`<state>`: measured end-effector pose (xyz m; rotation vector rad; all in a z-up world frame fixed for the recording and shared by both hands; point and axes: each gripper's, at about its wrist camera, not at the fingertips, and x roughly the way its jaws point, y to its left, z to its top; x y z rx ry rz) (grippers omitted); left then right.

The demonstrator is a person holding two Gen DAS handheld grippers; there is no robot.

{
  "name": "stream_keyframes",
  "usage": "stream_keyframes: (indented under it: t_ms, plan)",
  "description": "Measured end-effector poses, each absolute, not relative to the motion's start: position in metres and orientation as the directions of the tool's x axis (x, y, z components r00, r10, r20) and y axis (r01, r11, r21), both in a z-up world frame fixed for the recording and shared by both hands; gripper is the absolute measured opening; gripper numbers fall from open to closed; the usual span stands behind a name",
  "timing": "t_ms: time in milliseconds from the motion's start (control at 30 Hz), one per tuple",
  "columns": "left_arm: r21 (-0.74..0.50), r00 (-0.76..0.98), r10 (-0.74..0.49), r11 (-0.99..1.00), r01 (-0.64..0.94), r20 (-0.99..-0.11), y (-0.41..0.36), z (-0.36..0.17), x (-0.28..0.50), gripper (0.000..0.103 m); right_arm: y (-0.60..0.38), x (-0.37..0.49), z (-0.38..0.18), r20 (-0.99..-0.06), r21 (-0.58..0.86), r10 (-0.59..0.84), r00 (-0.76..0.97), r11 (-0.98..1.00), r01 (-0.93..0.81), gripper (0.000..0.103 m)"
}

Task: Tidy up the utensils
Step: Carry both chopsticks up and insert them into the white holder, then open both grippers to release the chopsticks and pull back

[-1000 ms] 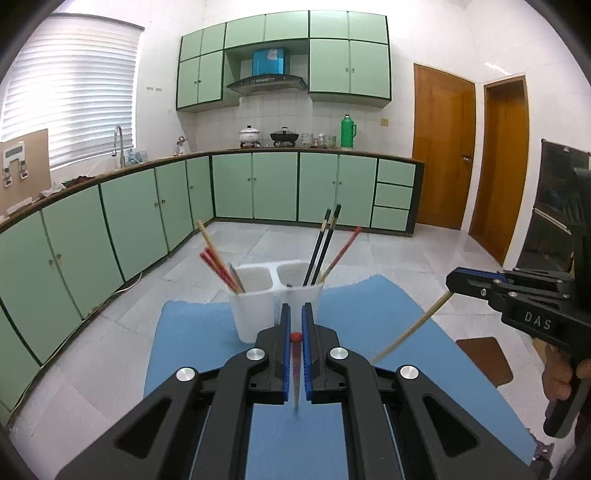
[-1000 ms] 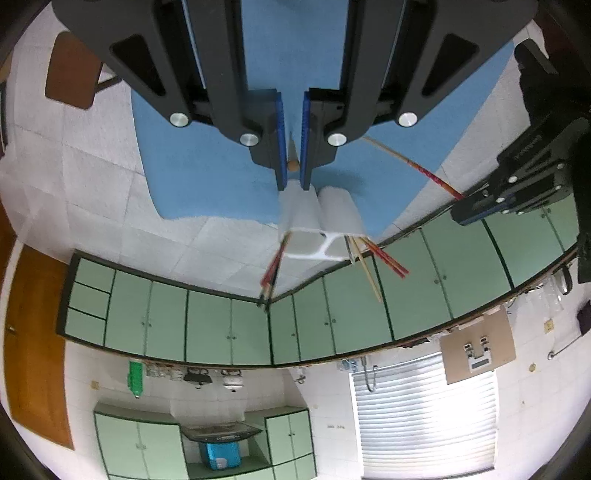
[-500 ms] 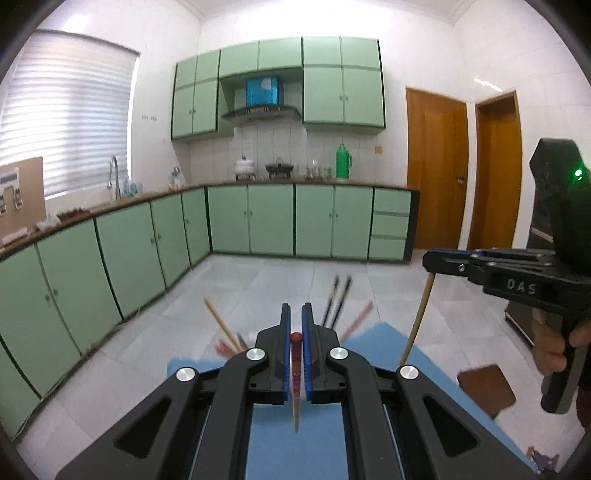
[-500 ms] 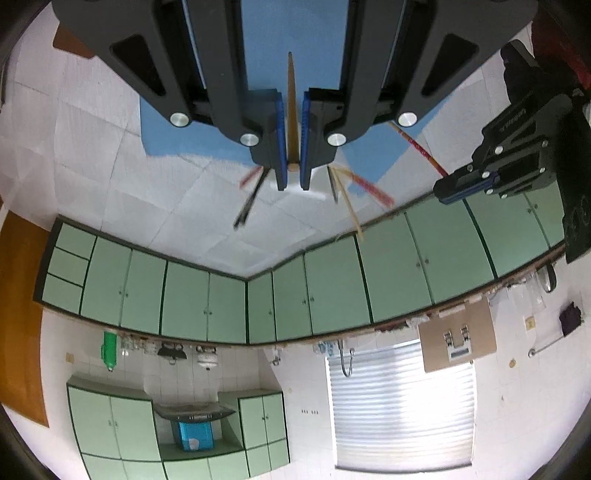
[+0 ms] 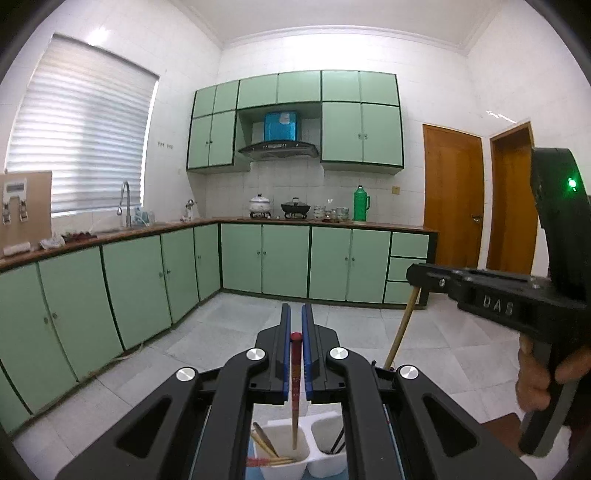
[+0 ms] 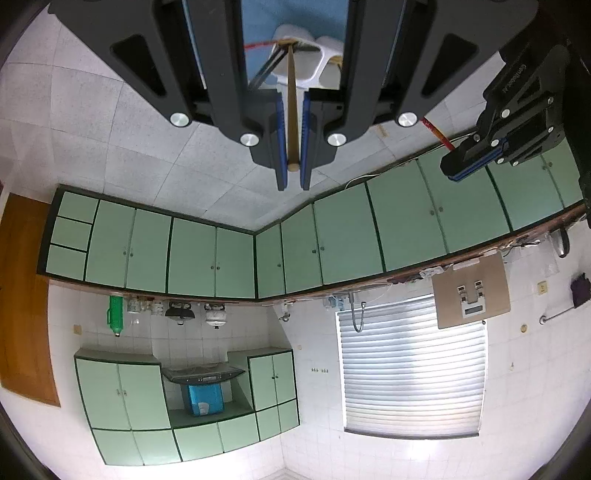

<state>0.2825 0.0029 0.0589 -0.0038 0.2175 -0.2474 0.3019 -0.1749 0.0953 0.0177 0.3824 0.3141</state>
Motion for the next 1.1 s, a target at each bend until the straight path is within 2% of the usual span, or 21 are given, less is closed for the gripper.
stream_keyframes:
  t_ms: [267, 333, 400, 433, 500, 533, 633, 700, 800, 867, 933, 1100]
  plan:
    - [-0.026, 0.914, -0.247, 0.967, 0.252, -0.323, -0.003, 0.015, 0.316, 0.006, -0.159, 0.334, 0.049, -0.441, 0.039, 0.287, 0.850, 0.953, -0.301, 0.006]
    - [-0.038, 0.905, -0.241, 0.969, 0.244, -0.351, -0.001, 0.007, 0.316, 0.014, -0.157, 0.332, 0.041, -0.453, 0.019, 0.267, 0.851, 0.957, -0.290, 0.011]
    - [-0.037, 0.906, -0.231, 0.972, 0.233, -0.356, 0.004, 0.005, 0.313, 0.019, -0.157, 0.327, 0.036, -0.448, -0.009, 0.240, 0.861, 0.962, -0.273, 0.025]
    - [-0.031, 0.910, -0.221, 0.974, 0.224, -0.351, 0.006, 0.006, 0.309, 0.025, -0.158, 0.325, 0.035, -0.440, -0.021, 0.228, 0.868, 0.964, -0.264, 0.028]
    - [-0.027, 0.918, -0.209, 0.977, 0.213, -0.337, 0.011, 0.011, 0.298, 0.032, -0.163, 0.315, 0.037, -0.421, -0.050, 0.191, 0.887, 0.971, -0.232, 0.041]
    - [-0.025, 0.922, -0.206, 0.978, 0.209, -0.329, 0.012, 0.014, 0.292, 0.034, -0.166, 0.310, 0.038, -0.411, -0.060, 0.172, 0.895, 0.975, -0.215, 0.043]
    - [-0.011, 0.933, -0.185, 0.981, 0.191, -0.308, 0.015, 0.021, 0.272, 0.055, -0.177, 0.290, 0.044, -0.376, -0.078, 0.128, 0.918, 0.983, -0.168, 0.061]
    - [-0.010, 0.936, -0.186, 0.981, 0.191, -0.298, 0.016, 0.024, 0.254, 0.060, -0.185, 0.268, 0.047, -0.344, -0.081, 0.101, 0.934, 0.987, -0.136, 0.075]
    - [-0.018, 0.937, -0.181, 0.983, 0.184, -0.298, 0.017, 0.022, 0.228, 0.068, -0.193, 0.239, 0.045, -0.319, -0.095, 0.070, 0.945, 0.990, -0.105, 0.087]
    - [-0.033, 0.936, -0.185, 0.982, 0.184, -0.301, 0.019, 0.017, 0.209, 0.072, -0.198, 0.219, 0.040, -0.309, -0.102, 0.054, 0.950, 0.991, -0.090, 0.090]
    - [-0.045, 0.933, -0.184, 0.983, 0.179, -0.311, 0.020, 0.011, 0.196, 0.081, -0.203, 0.196, 0.030, -0.314, -0.098, 0.048, 0.948, 0.992, -0.082, 0.095]
    - [-0.050, 0.922, -0.174, 0.985, 0.167, -0.346, 0.018, -0.005, 0.166, 0.090, -0.217, 0.159, 0.001, -0.383, -0.023, 0.069, 0.921, 0.996, -0.084, 0.098]
